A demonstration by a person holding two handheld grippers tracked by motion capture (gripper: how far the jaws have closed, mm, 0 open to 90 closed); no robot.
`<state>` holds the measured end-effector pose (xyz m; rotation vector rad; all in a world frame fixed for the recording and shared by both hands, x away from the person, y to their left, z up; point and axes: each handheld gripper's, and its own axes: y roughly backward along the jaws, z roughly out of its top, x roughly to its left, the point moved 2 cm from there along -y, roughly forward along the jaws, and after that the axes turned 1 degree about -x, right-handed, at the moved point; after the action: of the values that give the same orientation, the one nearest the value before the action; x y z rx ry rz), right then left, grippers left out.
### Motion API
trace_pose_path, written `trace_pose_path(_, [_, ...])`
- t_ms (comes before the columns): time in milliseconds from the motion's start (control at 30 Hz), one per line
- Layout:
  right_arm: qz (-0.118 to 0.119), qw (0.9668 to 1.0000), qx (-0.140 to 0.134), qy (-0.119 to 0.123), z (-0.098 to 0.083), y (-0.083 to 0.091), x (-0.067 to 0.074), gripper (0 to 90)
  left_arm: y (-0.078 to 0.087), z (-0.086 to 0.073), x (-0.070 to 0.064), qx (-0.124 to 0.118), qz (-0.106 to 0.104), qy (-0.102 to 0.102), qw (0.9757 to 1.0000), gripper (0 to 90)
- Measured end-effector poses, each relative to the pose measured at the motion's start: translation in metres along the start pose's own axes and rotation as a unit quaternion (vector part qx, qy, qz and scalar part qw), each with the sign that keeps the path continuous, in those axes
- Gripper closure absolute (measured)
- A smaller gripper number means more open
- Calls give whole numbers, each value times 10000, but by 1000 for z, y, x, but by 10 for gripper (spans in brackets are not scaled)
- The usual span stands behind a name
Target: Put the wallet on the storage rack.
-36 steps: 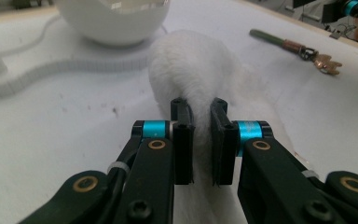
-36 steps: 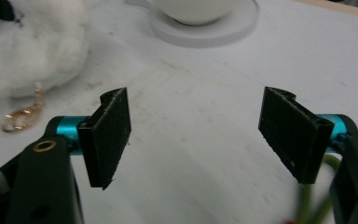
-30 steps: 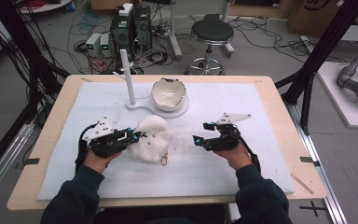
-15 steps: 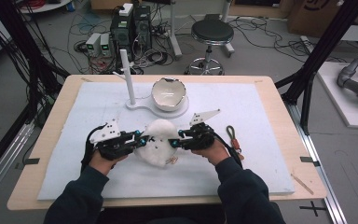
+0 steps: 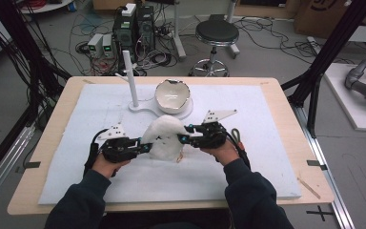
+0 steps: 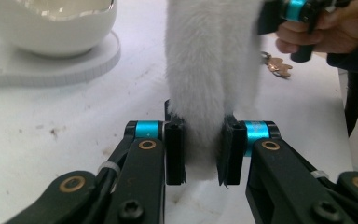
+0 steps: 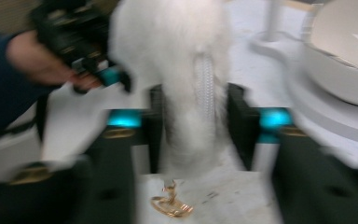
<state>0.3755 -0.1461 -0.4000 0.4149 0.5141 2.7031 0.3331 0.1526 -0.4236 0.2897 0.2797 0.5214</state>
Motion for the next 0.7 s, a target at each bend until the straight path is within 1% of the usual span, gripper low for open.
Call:
trace_pose_path(33, [-22, 9998, -43, -168, -1, 0, -5, 449, 1, 1, 0, -35, -65, -29, 10000, 765])
trace_pose_path(67, [15, 9998, -44, -217, -1, -1, -6, 432, 2, 1, -1, -45, -94, -96, 9999, 765])
trace_pose_path(100, [89, 9996, -16, -258, -2, -2, -7, 452, 3, 1, -1, -36, -192, -137, 9997, 765])
trace_pose_path(133, [198, 9994, 4, -289, -2, -3, -7, 503, 3, 1, -1, -36, -192, -137, 9997, 765])
trace_pose_path(167, [329, 9991, 17, -252, -2, -4, -7, 588, 3, 1, -1, 0, -211, -139, 9997, 765])
trace_pose_path(200, [329, 9991, 17, -252, -2, -4, -7, 588, 2, 1, -1, 17, -183, -138, 9997, 765])
trace_pose_path(233, [475, 9987, 49, -187, -2, -5, -5, 731, 2, 1, 0, 18, -175, -118, 9998, 763])
trace_pose_path(267, [475, 9987, 49, -187, -2, -5, -5, 731, 2, 1, 1, 30, -116, -93, 9999, 763])
trace_pose_path(300, [449, 9989, 40, -103, -1, -5, -5, 753, 2, 1, 3, 43, 46, 97, 9999, 746])
trace_pose_path(333, [438, 9990, 37, -51, 0, -5, -5, 760, 2, 1, 5, 43, 131, 231, 9996, 715])
trace_pose_path(367, [361, 9993, 25, 7, 1, -5, -4, 762, 2, 0, 8, 98, 365, 312, 9988, 686])
trace_pose_path(400, [226, 9997, 4, 124, 4, -7, -4, 765, 3, -1, 11, 174, 567, 328, 9977, 636])
trace_pose_path(433, [111, 9996, 7, 259, 11, -8, -5, 768, 4, -2, 14, 170, 667, 346, 9970, 621])
trace_pose_path(467, [111, 9996, 7, 259, 11, -8, -5, 768, 6, -3, 16, 114, 754, 326, 9966, 621])
trace_pose_path(500, [73, 9995, -24, 292, 14, -8, -6, 768, 11, -4, 19, 19, 903, 260, 9956, 612])
trace_pose_path(533, [-10, 9992, -34, 400, 26, -9, -10, 768, 15, -4, 21, -33, 1015, 249, 9945, 607])
trace_pose_path(567, [-10, 9992, -34, 400, 26, -9, -10, 768, 18, -4, 23, -96, 1091, 257, 9937, 607])
trace_pose_path(600, [-79, 9987, -60, 494, 37, -9, -14, 768, 23, -4, 28, -173, 1238, 310, 9917, 522])
trace_pose_path(633, [-118, 9985, -53, 529, 42, -10, -16, 768, 26, -4, 31, -210, 1335, 354, 9902, 497])
trace_pose_path(667, [-118, 9985, -53, 529, 42, -10, -16, 768, 30, -5, 34, -260, 1412, 394, 9889, 497])
trace_pose_path(700, [-153, 9982, -68, 581, 48, -10, -18, 768, 35, -6, 38, -325, 1531, 412, 9868, 478])
